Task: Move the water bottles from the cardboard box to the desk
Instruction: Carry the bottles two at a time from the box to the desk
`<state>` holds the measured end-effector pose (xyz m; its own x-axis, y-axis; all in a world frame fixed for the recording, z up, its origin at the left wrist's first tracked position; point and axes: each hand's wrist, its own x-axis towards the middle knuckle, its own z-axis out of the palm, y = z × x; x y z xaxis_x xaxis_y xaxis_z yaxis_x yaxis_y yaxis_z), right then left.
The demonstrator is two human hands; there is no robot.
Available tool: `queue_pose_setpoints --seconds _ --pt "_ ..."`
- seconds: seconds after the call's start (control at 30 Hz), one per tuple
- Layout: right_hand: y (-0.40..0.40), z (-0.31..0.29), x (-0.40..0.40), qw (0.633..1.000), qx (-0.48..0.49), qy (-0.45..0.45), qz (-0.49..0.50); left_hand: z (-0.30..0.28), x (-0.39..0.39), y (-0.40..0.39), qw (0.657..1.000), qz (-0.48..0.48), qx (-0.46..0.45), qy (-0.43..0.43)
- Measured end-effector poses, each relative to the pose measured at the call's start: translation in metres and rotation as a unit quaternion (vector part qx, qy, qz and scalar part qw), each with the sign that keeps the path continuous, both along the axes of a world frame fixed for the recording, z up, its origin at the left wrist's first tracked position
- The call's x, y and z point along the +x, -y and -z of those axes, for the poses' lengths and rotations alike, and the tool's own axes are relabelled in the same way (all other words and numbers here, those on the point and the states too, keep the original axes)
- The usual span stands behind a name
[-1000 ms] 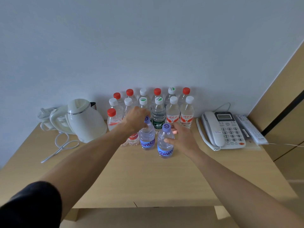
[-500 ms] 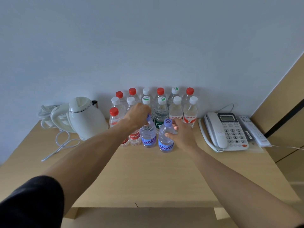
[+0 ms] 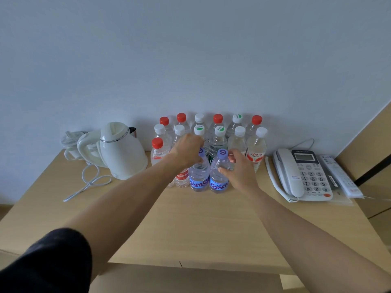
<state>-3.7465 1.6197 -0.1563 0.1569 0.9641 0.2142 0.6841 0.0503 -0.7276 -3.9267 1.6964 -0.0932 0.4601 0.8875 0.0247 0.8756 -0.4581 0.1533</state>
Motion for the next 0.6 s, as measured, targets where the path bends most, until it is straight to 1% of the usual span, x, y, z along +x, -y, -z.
queue_pose_setpoints --seconds 0.13,0.23,0.4,0.6 --pt "-0.003 -0.0041 0.0057 0.999 -0.019 0.035 -0.037 0.0023 -0.003 -0.0011 1.0 -0.007 0.005 0.022" --pt "-0.0056 -0.003 0.007 0.998 -0.017 0.045 -0.033 0.0023 -0.0006 -0.0011 1.0 -0.019 0.002 0.017" --pt "-0.0083 -0.0006 0.0028 0.999 0.003 0.033 -0.017 0.0001 0.0009 -0.0028 1.0 -0.029 -0.004 0.008" --pt "-0.0075 0.0004 0.0067 0.999 -0.004 0.025 -0.025 -0.0002 0.0056 -0.0022 0.999 -0.046 -0.007 0.004"
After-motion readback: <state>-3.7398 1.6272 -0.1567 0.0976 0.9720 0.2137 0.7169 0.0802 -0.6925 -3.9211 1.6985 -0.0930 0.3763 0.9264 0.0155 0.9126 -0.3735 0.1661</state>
